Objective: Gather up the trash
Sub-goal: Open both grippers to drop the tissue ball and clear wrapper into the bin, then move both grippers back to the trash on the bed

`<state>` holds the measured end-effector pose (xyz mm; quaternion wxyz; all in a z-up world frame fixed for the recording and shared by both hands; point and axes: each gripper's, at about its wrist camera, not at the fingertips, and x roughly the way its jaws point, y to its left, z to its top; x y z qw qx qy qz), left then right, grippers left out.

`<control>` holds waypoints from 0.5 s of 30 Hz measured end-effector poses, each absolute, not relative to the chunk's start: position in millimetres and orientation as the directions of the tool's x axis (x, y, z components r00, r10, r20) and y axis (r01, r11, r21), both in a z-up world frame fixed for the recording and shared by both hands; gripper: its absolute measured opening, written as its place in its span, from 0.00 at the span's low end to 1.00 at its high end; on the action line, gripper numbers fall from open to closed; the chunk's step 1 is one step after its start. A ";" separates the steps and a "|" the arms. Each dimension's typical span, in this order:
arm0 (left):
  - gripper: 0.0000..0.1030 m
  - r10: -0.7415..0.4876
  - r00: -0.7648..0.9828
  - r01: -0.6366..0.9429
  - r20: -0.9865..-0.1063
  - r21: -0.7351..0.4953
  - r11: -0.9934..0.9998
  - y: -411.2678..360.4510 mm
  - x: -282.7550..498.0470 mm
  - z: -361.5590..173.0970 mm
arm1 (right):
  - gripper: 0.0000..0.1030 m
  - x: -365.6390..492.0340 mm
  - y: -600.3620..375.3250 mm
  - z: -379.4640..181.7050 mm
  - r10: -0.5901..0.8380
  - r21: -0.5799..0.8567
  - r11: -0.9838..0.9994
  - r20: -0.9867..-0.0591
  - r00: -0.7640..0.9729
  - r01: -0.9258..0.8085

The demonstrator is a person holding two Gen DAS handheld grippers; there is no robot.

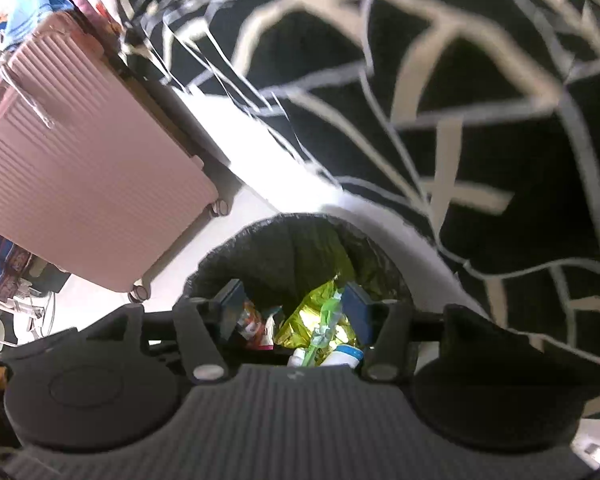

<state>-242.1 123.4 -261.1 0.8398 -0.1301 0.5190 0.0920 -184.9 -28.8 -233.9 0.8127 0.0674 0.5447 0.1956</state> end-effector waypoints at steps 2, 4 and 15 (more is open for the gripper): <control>0.75 0.020 0.455 -0.282 -0.890 -0.123 0.951 121.9 -240.9 -241.5 | 0.68 -186.9 -32.5 -214.9 0.391 0.321 0.915 -0.853 0.346 -0.244; 0.76 0.018 0.470 -0.271 -0.883 -0.124 0.955 119.5 -239.7 -218.6 | 0.70 -189.5 -35.0 -194.5 0.386 0.308 0.917 -0.844 0.372 -0.254; 0.76 0.003 0.587 -0.168 -0.810 -0.118 0.979 106.6 -223.0 -103.3 | 0.73 -207.6 -66.3 -65.1 0.310 0.205 0.949 -0.733 0.605 -0.238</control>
